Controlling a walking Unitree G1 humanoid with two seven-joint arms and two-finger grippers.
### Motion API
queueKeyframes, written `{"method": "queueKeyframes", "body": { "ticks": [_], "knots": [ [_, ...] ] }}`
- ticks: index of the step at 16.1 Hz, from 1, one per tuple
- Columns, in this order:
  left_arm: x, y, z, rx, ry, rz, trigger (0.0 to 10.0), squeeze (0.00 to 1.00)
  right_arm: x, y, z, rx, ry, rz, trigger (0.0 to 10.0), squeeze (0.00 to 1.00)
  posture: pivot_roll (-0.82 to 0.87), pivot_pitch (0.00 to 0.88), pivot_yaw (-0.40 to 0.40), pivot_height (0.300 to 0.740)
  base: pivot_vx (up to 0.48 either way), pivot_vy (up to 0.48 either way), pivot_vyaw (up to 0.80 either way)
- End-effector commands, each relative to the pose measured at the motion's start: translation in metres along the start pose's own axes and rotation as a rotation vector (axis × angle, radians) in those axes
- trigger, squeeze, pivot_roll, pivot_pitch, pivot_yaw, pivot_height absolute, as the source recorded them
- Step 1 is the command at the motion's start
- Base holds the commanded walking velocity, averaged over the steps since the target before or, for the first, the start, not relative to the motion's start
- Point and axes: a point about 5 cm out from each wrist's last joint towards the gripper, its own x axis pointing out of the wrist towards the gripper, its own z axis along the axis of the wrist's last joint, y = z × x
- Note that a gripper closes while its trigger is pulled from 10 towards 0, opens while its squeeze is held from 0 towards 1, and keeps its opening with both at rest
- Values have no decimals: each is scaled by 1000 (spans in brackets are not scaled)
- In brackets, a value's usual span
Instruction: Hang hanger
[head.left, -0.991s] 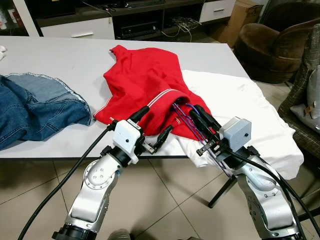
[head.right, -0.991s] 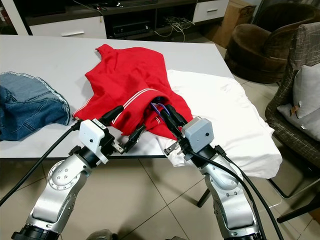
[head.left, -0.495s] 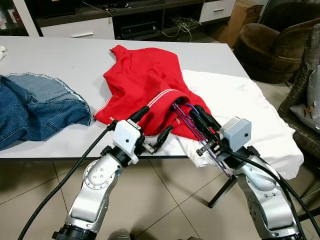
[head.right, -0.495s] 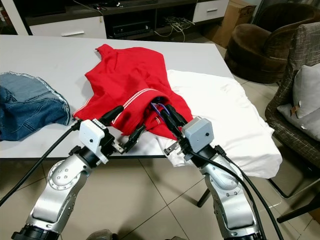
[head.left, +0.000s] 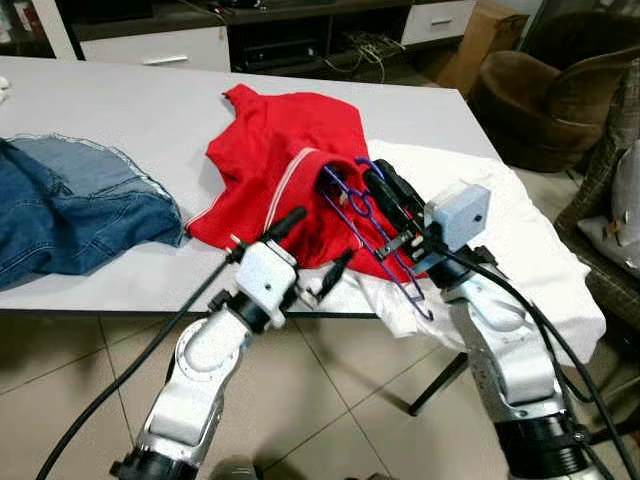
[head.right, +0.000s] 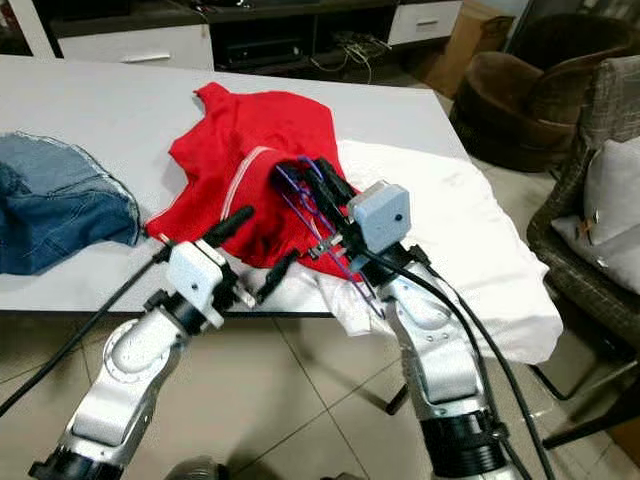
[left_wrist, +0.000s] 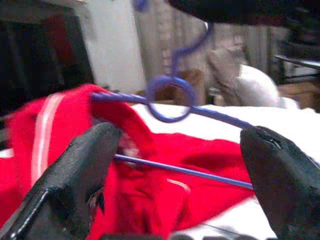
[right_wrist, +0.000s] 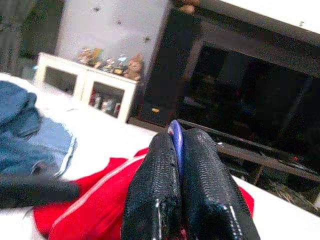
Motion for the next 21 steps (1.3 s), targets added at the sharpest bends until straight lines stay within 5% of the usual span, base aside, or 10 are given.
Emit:
{"method": "queueKeyframes", "body": {
  "ticks": [1, 5, 13, 21],
  "knots": [
    [-1, 0, 1, 29, -3, -26, 10000, 0, 0, -1, -1, -15, -6, -9, 10000, 0, 168, 27, -51, 740, 0, 0, 0],
    [-1, 10, 6, 55, -9, -20, 10000, 0, -2, -2, -5, 6, 2, -39, 10000, 0, 168, 26, -47, 740, 0, 0, 0],
    [13, 21, 6, 102, -26, 6, 10000, 0, 27, -22, 21, -32, -112, -107, 10000, 0, 129, 0, -55, 740, 0, 0, 0],
    [18, 10, -11, 67, 48, 8, 10000, 0, 39, -19, 34, 13, -175, -137, 10000, 0, 123, 0, -50, 740, 0, 0, 0]
  ]
}}
